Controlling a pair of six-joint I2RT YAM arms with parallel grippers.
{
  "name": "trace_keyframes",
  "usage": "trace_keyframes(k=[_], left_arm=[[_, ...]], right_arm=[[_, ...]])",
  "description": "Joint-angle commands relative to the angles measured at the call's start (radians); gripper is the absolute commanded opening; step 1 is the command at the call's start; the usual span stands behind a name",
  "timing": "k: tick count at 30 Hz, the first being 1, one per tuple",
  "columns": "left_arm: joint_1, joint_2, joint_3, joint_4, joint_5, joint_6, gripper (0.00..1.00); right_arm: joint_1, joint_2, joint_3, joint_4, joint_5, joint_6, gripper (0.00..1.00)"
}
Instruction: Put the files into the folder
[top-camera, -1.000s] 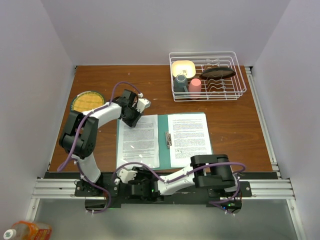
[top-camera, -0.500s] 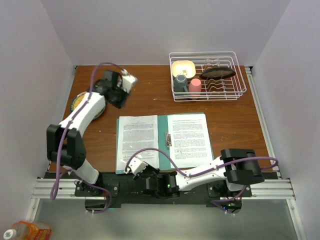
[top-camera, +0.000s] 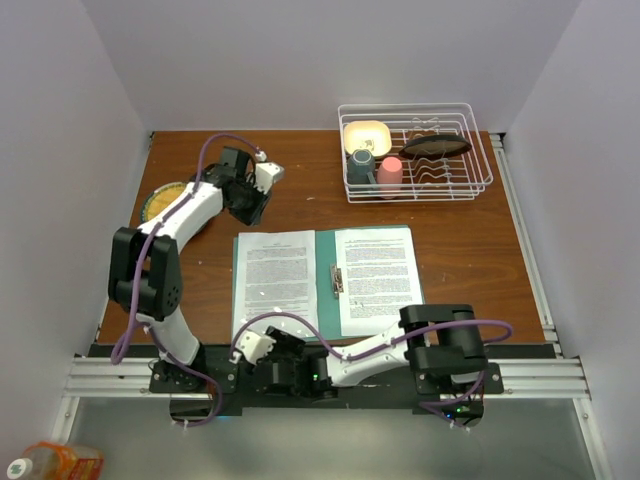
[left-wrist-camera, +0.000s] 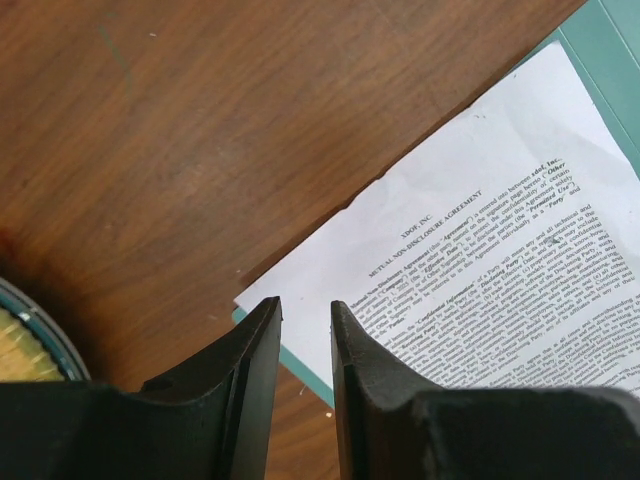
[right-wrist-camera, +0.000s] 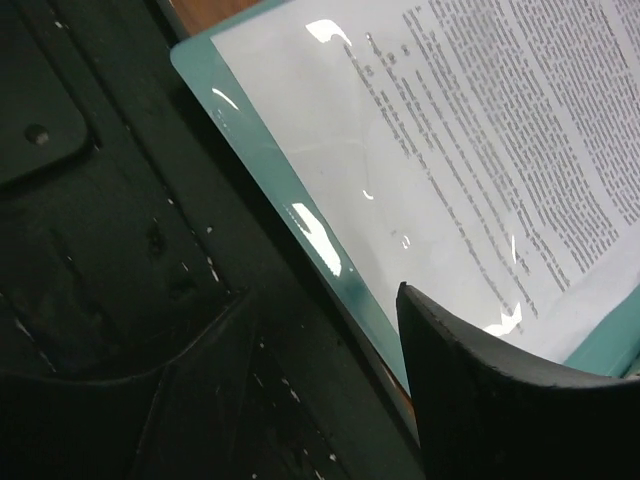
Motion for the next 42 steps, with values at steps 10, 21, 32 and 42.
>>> trace_keyframes(k=[10, 21, 32, 42], left_arm=[[-0.097, 0.145, -0.079, 0.159, -0.048, -0.009, 0.30], [-0.100, 0.154, -0.140, 0.181, -0.063, 0.003, 0.30], [-0.056, 0.065, -0.095, 0.116, -0.097, 0.019, 0.29], [0.364, -0.188, 0.246, 0.041, -0.020, -0.101, 0.56]], right_arm=[[-0.037, 0.103, 0.082, 0.083, -0.057, -0.033, 0.63], [-0.065, 0.140, 0.091, 0.080, -0.021, -0.010, 0.47], [-0.063, -0.059, 0.011, 0.082, 0.123, 0.073, 0.00], [-0.069, -0.058, 0.091, 0.108, 0.069, -0.135, 0.00]])
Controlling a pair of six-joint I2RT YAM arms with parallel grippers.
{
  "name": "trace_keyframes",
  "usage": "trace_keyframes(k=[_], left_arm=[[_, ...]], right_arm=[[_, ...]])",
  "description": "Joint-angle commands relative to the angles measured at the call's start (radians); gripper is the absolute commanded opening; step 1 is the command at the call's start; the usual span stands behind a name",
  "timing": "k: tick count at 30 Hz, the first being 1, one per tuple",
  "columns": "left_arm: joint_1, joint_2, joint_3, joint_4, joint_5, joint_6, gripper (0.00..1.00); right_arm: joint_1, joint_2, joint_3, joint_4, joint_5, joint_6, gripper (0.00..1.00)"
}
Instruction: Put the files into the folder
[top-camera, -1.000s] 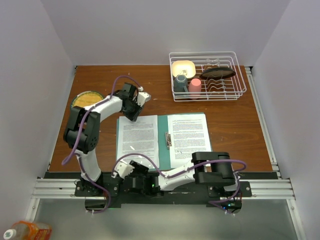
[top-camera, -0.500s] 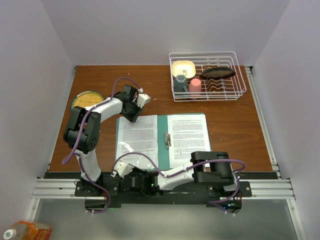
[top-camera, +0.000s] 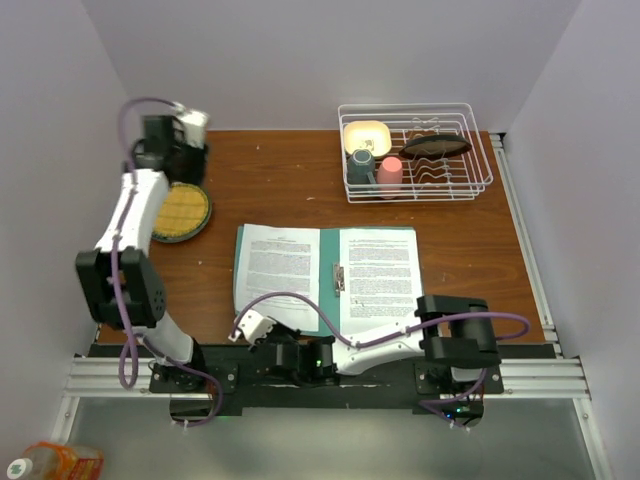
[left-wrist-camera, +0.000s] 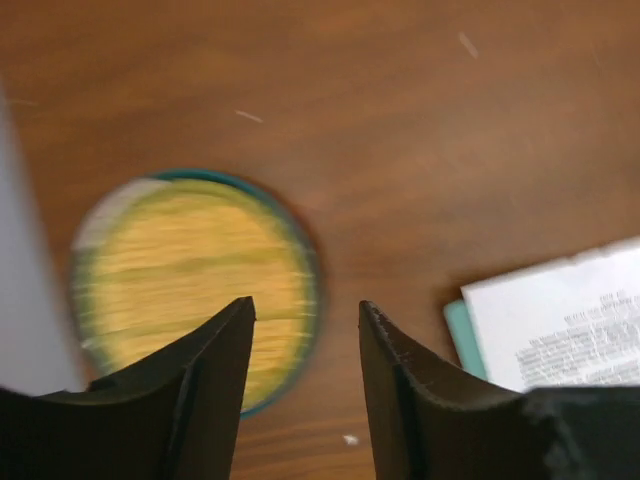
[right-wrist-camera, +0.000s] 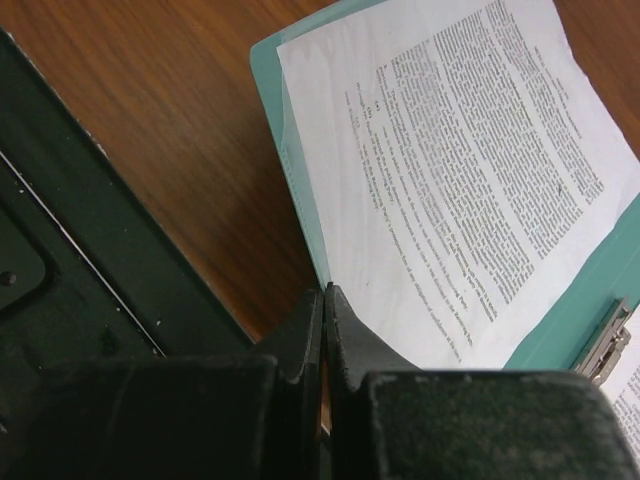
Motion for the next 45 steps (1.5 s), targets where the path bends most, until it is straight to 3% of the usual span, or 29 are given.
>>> trace_keyframes(k=[1, 8, 13, 17, 18, 22, 25, 28, 30, 33, 34, 35, 37, 39, 40, 43, 45], left_arm=[[0.130, -0.187, 0.111, -0.018, 0.062, -0.062, 0.57], [0.206, -0.284, 0.023, 0.010, 0.082, -0.097, 0.60], [0.207, -0.287, 0.010, -0.007, 0.099, -0.102, 0.59], [0.206, -0.277, 0.019, -0.024, 0.124, -0.105, 0.58], [0.206, -0.275, 0.021, -0.029, 0.139, -0.105, 0.58], [0.207, -0.266, 0.021, -0.033, 0.167, -0.118, 0.56], [0.206, -0.269, 0.013, -0.033, 0.182, -0.120, 0.55], [0.204, -0.267, 0.004, -0.036, 0.187, -0.117, 0.54], [0.204, -0.267, 0.004, -0.038, 0.193, -0.115, 0.53], [0.204, -0.267, 0.004, -0.039, 0.199, -0.111, 0.53], [0.204, -0.267, 0.004, -0.041, 0.199, -0.109, 0.53], [0.204, -0.269, -0.002, -0.038, 0.202, -0.111, 0.53], [0.203, -0.270, -0.007, -0.035, 0.211, -0.112, 0.52], [0.203, -0.270, -0.014, -0.033, 0.219, -0.112, 0.52], [0.203, -0.269, -0.016, -0.032, 0.220, -0.111, 0.51], [0.200, -0.267, -0.014, -0.035, 0.227, -0.111, 0.51], [0.197, -0.269, -0.016, -0.039, 0.234, -0.109, 0.51]], right_arm=[[-0.015, 0.027, 0.105, 0.041, -0.029, -0.124, 0.00], [-0.035, 0.078, 0.266, 0.046, -0.100, -0.241, 0.00], [-0.035, -0.067, 0.127, 0.033, -0.116, -0.167, 0.00], [-0.024, -0.354, -0.162, 0.026, -0.024, 0.194, 0.00], [-0.025, -0.499, -0.224, 0.016, 0.033, 0.269, 0.00], [-0.024, -0.813, -0.498, -0.114, 0.131, 0.641, 0.00], [-0.018, -0.993, -0.586, -0.244, 0.191, 0.950, 0.00], [-0.012, -1.092, -0.612, -0.367, 0.242, 1.071, 0.00], [-0.012, -1.079, -0.593, -0.442, 0.260, 1.166, 0.00], [-0.012, -0.938, -0.469, -0.753, 0.291, 1.380, 0.00], [-0.012, -0.883, -0.402, -0.936, 0.288, 1.448, 0.00], [-0.015, -0.790, -0.370, -1.018, 0.274, 1.609, 0.00], [-0.013, -0.702, -0.285, -1.191, 0.266, 1.699, 0.00], [-0.013, -0.620, -0.243, -1.235, 0.239, 1.738, 0.00], [-0.013, -0.603, -0.225, -1.248, 0.234, 1.738, 0.07], [-0.013, -0.578, -0.234, -1.188, 0.188, 1.700, 0.46], [-0.013, -0.594, -0.246, -1.145, 0.168, 1.633, 0.55]])
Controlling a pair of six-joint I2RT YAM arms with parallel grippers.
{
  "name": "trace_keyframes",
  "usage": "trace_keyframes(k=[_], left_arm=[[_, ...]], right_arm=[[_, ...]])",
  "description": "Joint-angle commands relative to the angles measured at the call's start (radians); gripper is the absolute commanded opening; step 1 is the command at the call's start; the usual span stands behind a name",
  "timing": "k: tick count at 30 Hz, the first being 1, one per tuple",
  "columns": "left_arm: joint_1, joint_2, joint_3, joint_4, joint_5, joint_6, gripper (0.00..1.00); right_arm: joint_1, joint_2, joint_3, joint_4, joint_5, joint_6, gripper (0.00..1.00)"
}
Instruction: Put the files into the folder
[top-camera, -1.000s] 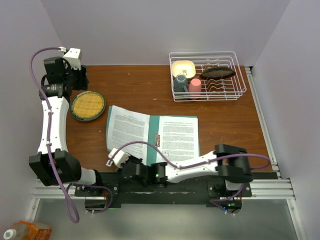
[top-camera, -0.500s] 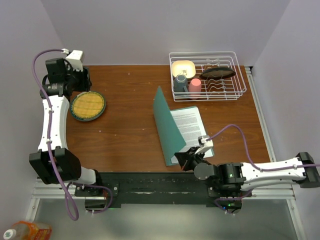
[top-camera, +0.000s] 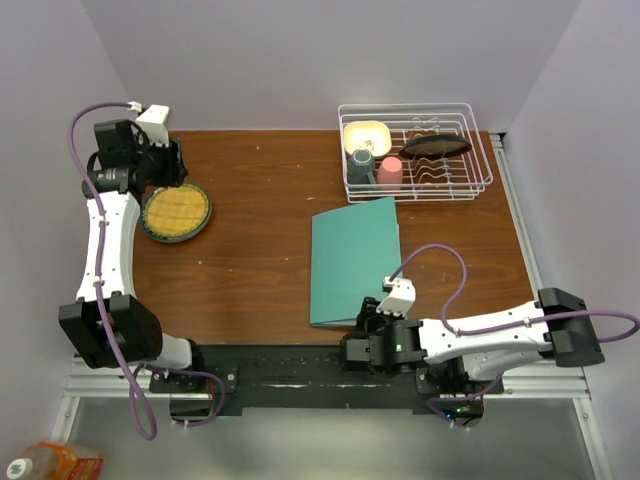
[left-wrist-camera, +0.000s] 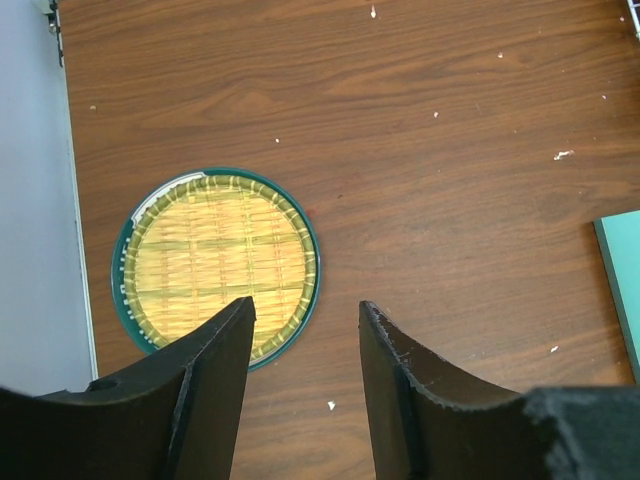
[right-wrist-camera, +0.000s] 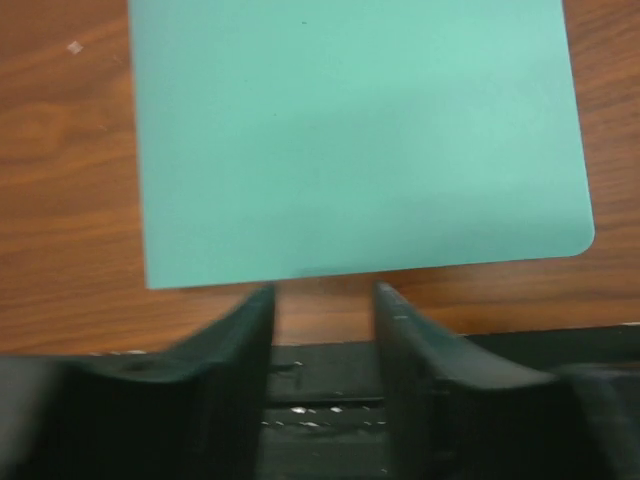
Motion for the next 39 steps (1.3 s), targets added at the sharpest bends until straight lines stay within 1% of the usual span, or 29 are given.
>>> trace_keyframes(k=[1, 4, 6, 7, 9, 10, 11, 12, 13, 14, 15, 16, 17, 18, 19, 21, 22, 23, 24, 27, 28, 30, 33, 34, 35, 36, 37, 38, 39], left_arm=[[-0.011, -0.003, -0.003, 0.005, 0.034, -0.006, 0.51], [-0.033, 0.002, -0.022, -0.010, 0.039, 0.006, 0.51], [-0.053, 0.008, -0.039, -0.023, 0.041, 0.014, 0.50], [-0.078, 0.009, -0.048, -0.036, 0.039, 0.031, 0.49], [-0.106, -0.007, -0.071, -0.061, 0.039, 0.049, 0.48], [-0.130, -0.020, -0.108, -0.060, 0.041, 0.057, 0.48], [-0.144, -0.032, -0.127, -0.040, 0.050, 0.057, 0.49], [-0.155, -0.047, -0.143, -0.035, 0.057, 0.058, 0.52], [-0.170, -0.054, -0.165, -0.034, 0.071, 0.059, 0.56], [-0.175, -0.057, -0.174, -0.032, 0.111, 0.057, 0.61], [-0.175, -0.061, -0.182, -0.030, 0.126, 0.052, 0.72], [-0.176, -0.066, -0.197, -0.027, 0.139, 0.051, 0.78], [-0.176, -0.072, -0.203, -0.023, 0.158, 0.051, 0.85], [-0.176, -0.080, -0.210, -0.020, 0.171, 0.051, 0.95], [-0.176, -0.086, -0.223, -0.017, 0.179, 0.057, 0.99], [-0.176, -0.104, -0.237, -0.007, 0.208, 0.060, 1.00], [-0.176, -0.112, -0.255, 0.012, 0.211, 0.059, 1.00], [-0.176, -0.118, -0.265, 0.022, 0.218, 0.057, 1.00], [-0.176, -0.132, -0.274, 0.028, 0.219, 0.057, 1.00], [-0.176, -0.153, -0.315, 0.063, 0.229, 0.051, 1.00], [-0.176, -0.156, -0.332, 0.077, 0.234, 0.046, 1.00], [-0.176, -0.158, -0.349, 0.089, 0.248, 0.042, 1.00], [-0.176, -0.159, -0.384, 0.130, 0.281, 0.022, 1.00], [-0.176, -0.164, -0.397, 0.173, 0.295, 0.014, 1.00], [-0.176, -0.169, -0.409, 0.199, 0.304, 0.005, 1.00], [-0.176, -0.178, -0.433, 0.225, 0.312, -0.026, 1.00], [-0.175, -0.182, -0.440, 0.262, 0.317, -0.032, 1.00], [-0.176, -0.184, -0.446, 0.275, 0.323, -0.040, 1.00], [-0.176, -0.189, -0.458, 0.287, 0.326, -0.053, 1.00]], right_arm=[[0.005, -0.022, 0.012, -0.030, -0.005, 0.014, 0.60], [0.005, -0.027, 0.026, -0.010, -0.024, -0.045, 0.61], [0.004, -0.016, 0.060, -0.025, -0.033, -0.066, 0.62], [0.005, -0.004, 0.075, -0.092, -0.032, -0.047, 0.61], [0.005, -0.002, 0.106, -0.173, -0.016, -0.004, 0.61], [-0.004, -0.008, 0.109, -0.192, -0.006, -0.020, 0.61], [-0.027, -0.028, 0.109, -0.174, 0.014, -0.061, 0.61], [-0.068, -0.039, 0.104, -0.128, 0.005, -0.138, 0.62], [-0.193, -0.045, 0.100, 0.026, -0.027, -0.363, 0.63], [-0.252, -0.048, 0.094, 0.114, -0.101, -0.473, 0.63], [-0.296, -0.045, 0.092, 0.201, -0.142, -0.579, 0.63], [-0.351, -0.039, 0.103, 0.331, -0.169, -0.750, 0.63], [-0.360, -0.027, 0.123, 0.363, -0.176, -0.808, 0.64], [-0.364, -0.003, 0.174, 0.395, -0.173, -0.877, 0.65], [-0.370, 0.011, 0.204, 0.444, -0.174, -0.999, 0.67], [-0.376, 0.040, 0.285, 0.477, -0.161, -1.088, 0.75], [-0.380, 0.047, 0.305, 0.500, -0.150, -1.155, 0.90], [-0.383, 0.050, 0.325, 0.503, -0.142, -1.181, 0.97], [-0.389, 0.060, 0.357, 0.503, -0.130, -1.204, 0.99], [-0.439, 0.061, 0.377, 0.518, -0.195, -1.284, 0.99], [-0.468, 0.051, 0.374, 0.535, -0.253, -1.312, 0.99], [-0.507, 0.054, 0.364, 0.550, -0.315, -1.332, 0.99], [-0.618, 0.100, 0.362, 0.560, -0.439, -1.349, 0.99], [-0.699, 0.116, 0.355, 0.598, -0.508, -1.363, 0.99], [-0.741, 0.120, 0.347, 0.621, -0.612, -1.361, 0.99], [-0.821, 0.117, 0.319, 0.645, -0.675, -1.357, 0.99], [-0.859, 0.113, 0.301, 0.709, -0.727, -1.347, 0.99], [-0.898, 0.096, 0.281, 0.737, -0.818, -1.341, 0.99], [-0.963, 0.090, 0.249, 0.762, -0.847, -1.334, 0.99]])
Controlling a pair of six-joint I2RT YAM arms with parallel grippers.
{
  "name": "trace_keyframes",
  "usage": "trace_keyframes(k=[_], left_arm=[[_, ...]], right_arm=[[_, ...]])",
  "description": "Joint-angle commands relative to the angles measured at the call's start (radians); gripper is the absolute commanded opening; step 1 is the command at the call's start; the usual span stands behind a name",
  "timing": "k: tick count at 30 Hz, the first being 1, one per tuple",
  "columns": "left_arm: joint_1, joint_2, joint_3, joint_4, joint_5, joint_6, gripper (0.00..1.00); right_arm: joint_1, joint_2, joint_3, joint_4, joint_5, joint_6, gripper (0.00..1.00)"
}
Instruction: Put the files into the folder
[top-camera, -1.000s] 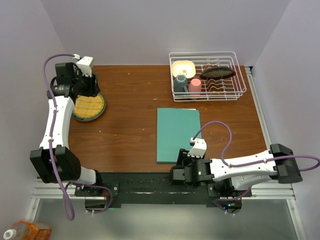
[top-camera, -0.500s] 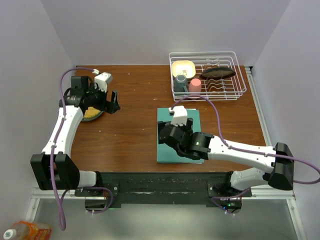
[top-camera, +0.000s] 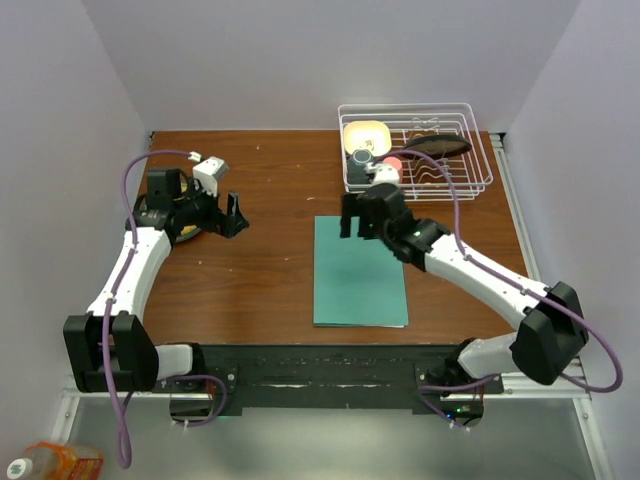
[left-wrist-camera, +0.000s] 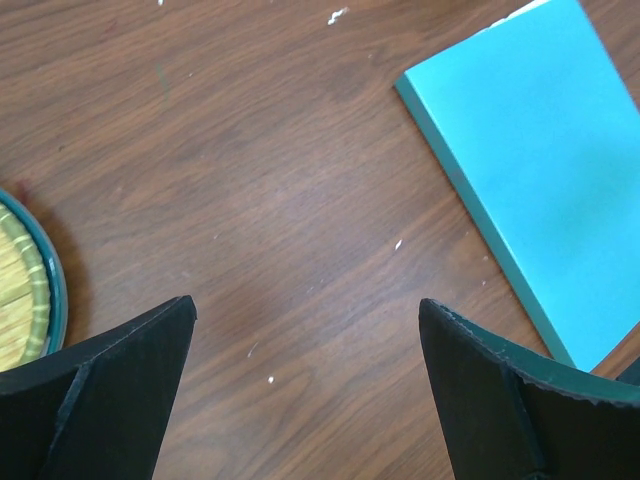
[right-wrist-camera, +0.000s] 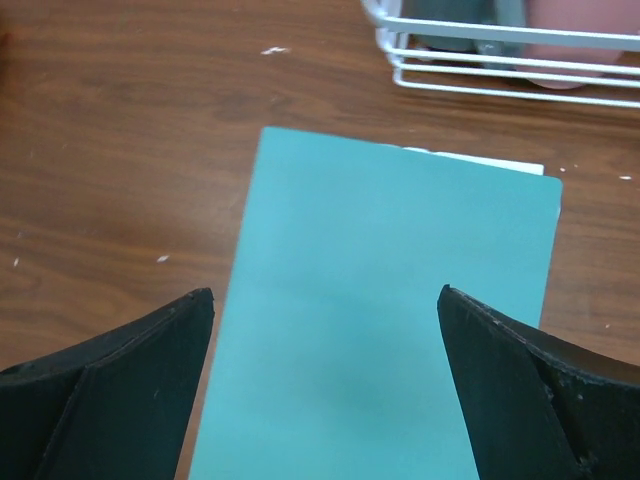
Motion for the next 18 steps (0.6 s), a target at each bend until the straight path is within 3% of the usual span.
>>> trace_keyframes(k=[1, 3, 10, 18], left_arm=[[0.000, -0.046, -0.041, 0.164, 0.061, -0.069, 1.00], [0.000, -0.044, -0.064, 0.183, 0.038, -0.077, 1.00], [0.000, -0.061, -0.107, 0.183, -0.005, -0.097, 1.00], [0.000, -0.079, -0.149, 0.212, -0.055, -0.151, 1.00]], right_arm=[[-0.202, -0.040, -0.086, 0.168, -0.316, -0.012, 0.99], [-0.259, -0.058, -0.117, 0.174, -0.363, -0.009, 0.99], [-0.268, -0.248, -0.258, 0.165, -0.265, -0.071, 0.99], [-0.274, -0.264, -0.284, 0.145, -0.258, -0.064, 0.99]])
